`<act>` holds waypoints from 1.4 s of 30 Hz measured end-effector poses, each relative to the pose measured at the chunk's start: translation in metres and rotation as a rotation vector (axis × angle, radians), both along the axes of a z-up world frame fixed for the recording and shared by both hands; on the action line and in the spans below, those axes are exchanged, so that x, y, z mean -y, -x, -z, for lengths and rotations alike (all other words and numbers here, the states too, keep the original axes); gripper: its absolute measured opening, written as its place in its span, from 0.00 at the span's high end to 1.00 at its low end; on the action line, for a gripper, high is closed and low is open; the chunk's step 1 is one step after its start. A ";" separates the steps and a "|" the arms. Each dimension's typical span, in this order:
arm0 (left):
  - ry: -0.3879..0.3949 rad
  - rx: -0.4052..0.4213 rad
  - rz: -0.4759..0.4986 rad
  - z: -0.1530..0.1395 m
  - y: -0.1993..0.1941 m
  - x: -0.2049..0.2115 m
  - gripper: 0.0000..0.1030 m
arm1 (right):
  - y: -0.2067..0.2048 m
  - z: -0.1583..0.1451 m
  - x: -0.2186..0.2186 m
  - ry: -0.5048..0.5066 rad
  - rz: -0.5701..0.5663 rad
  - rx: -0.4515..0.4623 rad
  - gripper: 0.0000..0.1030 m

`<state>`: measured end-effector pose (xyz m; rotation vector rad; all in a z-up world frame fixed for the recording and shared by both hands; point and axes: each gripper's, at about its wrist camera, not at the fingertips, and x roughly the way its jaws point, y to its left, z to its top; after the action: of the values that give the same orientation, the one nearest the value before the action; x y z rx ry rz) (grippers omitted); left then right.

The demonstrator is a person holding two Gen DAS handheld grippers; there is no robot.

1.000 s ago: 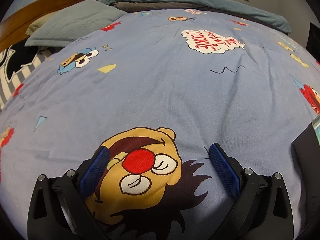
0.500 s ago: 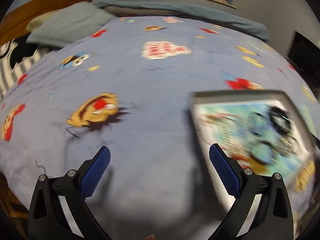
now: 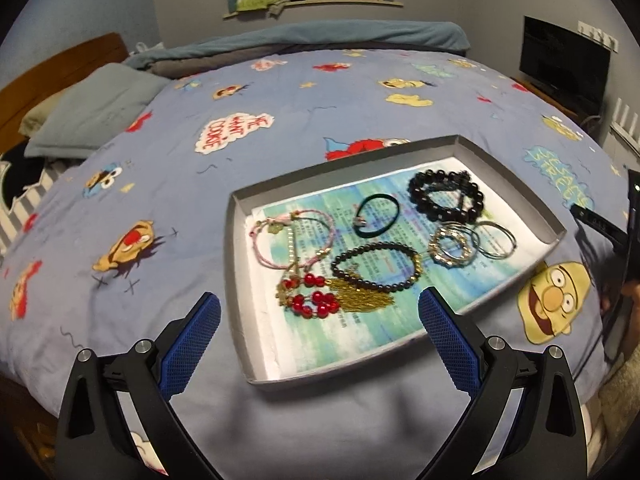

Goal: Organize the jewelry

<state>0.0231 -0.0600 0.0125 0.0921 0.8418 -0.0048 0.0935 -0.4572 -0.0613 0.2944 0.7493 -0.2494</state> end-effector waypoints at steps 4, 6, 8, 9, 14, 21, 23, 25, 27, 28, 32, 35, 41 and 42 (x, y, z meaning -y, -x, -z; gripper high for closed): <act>-0.010 0.000 -0.001 0.000 -0.001 -0.002 0.05 | 0.015 -0.025 -0.030 0.028 -0.048 -0.016 0.04; -0.001 -0.007 -0.011 0.001 -0.004 -0.004 0.05 | 0.028 -0.040 -0.062 0.021 -0.186 0.002 0.05; 0.005 -0.004 -0.016 0.001 -0.004 -0.006 0.05 | 0.037 -0.052 -0.090 0.072 -0.280 0.002 0.05; 0.002 -0.004 -0.016 0.002 -0.004 -0.006 0.05 | 0.044 -0.058 -0.106 0.101 -0.329 0.012 0.05; 0.003 -0.007 -0.010 0.003 -0.004 -0.005 0.05 | 0.065 -0.077 -0.149 0.123 -0.440 0.038 0.05; 0.013 0.026 0.007 0.000 0.000 -0.008 0.05 | 0.066 -0.079 -0.175 0.132 -0.474 0.011 0.05; 0.012 0.021 0.006 0.000 -0.001 -0.008 0.05 | 0.070 -0.079 -0.176 0.117 -0.479 0.011 0.05; 0.016 0.016 0.000 0.001 -0.002 -0.010 0.05 | 0.071 -0.079 -0.178 0.120 -0.483 0.007 0.05; 0.021 0.004 0.005 0.002 -0.004 -0.009 0.05 | 0.071 -0.080 -0.181 0.126 -0.490 0.005 0.05; 0.020 -0.001 0.004 0.003 -0.004 -0.009 0.05 | 0.071 -0.080 -0.182 0.128 -0.491 0.005 0.05; 0.029 -0.012 -0.001 0.003 -0.005 -0.011 0.05 | 0.071 -0.080 -0.183 0.132 -0.492 0.002 0.05; 0.027 -0.015 -0.007 0.004 -0.005 -0.011 0.05 | 0.071 -0.080 -0.183 0.130 -0.494 0.001 0.05; 0.029 -0.018 -0.011 0.004 -0.005 -0.012 0.05 | 0.071 -0.081 -0.185 0.135 -0.496 0.001 0.05; 0.028 -0.018 -0.011 0.004 -0.005 -0.012 0.05 | 0.071 -0.081 -0.185 0.137 -0.495 0.000 0.05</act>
<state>0.0283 -0.0477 0.0083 0.0607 0.8601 -0.0072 0.0223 -0.2722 0.0197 -0.0263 0.7773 0.1678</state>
